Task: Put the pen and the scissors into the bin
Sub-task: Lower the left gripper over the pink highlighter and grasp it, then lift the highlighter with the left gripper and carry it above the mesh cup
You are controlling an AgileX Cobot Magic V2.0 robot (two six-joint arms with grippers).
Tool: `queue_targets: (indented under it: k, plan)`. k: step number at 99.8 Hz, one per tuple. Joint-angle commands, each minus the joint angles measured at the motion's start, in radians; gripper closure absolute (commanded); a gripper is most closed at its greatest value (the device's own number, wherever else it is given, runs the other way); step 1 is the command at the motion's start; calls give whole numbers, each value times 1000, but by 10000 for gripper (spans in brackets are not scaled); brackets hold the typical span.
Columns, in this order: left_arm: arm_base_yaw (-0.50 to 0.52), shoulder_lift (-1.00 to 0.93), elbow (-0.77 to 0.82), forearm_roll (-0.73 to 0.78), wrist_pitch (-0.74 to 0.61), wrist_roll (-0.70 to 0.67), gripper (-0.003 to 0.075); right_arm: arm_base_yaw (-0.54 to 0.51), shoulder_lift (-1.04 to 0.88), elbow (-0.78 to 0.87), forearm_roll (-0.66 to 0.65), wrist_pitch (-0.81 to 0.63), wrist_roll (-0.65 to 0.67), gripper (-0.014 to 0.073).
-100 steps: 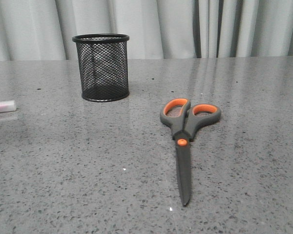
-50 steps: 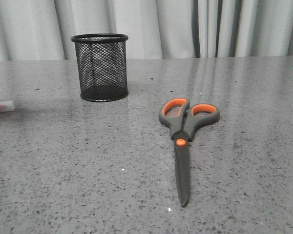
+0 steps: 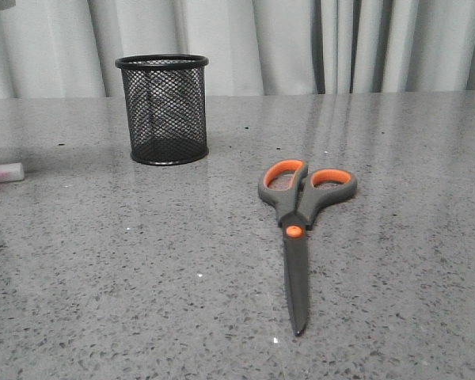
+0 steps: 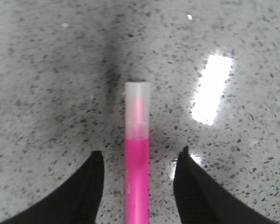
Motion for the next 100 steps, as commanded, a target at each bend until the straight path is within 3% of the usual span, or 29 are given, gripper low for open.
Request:
queue_targets:
  k: [1, 39, 53, 64, 71, 85, 93, 100]
  plan:
    - [11, -18, -32, -49, -5, 38, 396, -5, 22, -35, 15, -53, -19, 237]
    - [18, 55, -32, -47, -48, 38, 426, -5, 22, -35, 15, -47, -19, 237]
    - [16, 68, -32, -56, -22, 38, 544, -5, 22, -35, 15, -33, -19, 237]
    - [16, 61, -32, -86, -10, 33, 740, -5, 22, -35, 15, -28, -19, 237]
    - [16, 42, -32, -121, -46, 10, 739, -5, 22, -35, 15, -28, -19, 237]
    - [27, -36, -36, -313, -227, -24, 739, -5, 22, -35, 19, -28, -19, 237]
    - [40, -94, -40, -555, -329, 21, 739, -5, 22, -35, 25, -28, -19, 237]
    - [48, -143, -40, -802, -354, 157, 739, -5, 22, -35, 34, -28, -19, 237]
